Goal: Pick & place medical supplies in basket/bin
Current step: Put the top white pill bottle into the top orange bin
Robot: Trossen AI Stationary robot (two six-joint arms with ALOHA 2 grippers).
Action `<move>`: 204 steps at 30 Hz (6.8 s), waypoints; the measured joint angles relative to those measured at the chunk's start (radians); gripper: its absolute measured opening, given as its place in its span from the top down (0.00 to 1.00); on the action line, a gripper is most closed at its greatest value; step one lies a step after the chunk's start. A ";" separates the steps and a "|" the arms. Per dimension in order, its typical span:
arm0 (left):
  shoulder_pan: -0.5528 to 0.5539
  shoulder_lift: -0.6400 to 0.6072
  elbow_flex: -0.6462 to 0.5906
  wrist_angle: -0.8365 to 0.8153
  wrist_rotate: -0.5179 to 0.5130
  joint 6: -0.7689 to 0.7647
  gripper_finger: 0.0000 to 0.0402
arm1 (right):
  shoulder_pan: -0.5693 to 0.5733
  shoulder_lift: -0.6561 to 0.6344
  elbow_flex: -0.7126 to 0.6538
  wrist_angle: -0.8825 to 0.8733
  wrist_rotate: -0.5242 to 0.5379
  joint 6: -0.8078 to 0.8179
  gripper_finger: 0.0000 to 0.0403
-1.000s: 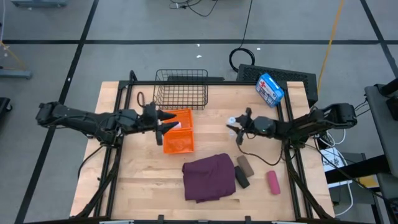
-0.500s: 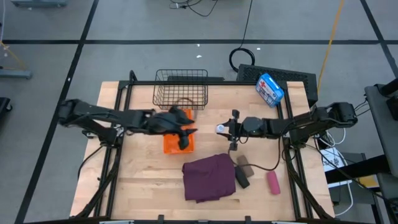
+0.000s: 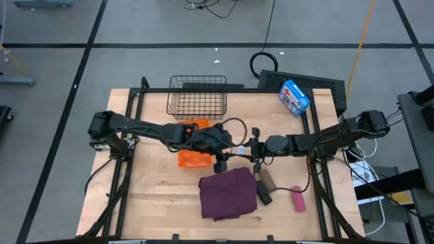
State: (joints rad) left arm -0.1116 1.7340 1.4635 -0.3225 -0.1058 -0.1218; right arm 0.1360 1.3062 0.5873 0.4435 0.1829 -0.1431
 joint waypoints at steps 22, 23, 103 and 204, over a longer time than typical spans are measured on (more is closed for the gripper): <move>0.005 0.077 0.000 0.087 -0.066 0.172 0.56 | 0.017 0.000 0.000 -0.001 0.003 0.051 0.69; 0.006 0.077 0.000 0.087 -0.066 0.166 0.56 | 0.017 0.000 0.000 -0.001 0.003 0.051 0.69; 0.024 0.105 -0.001 0.153 0.045 0.117 0.45 | 0.016 0.000 0.000 0.051 -0.031 -0.071 0.70; 0.316 -0.338 -1.117 0.788 -0.370 -0.303 0.17 | 0.050 -0.198 0.000 -0.097 -0.029 0.055 0.38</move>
State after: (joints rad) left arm 0.2047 1.3962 0.3462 0.4652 -0.4757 -0.4244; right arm 0.1861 1.1083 0.5869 0.3463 0.1544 -0.0885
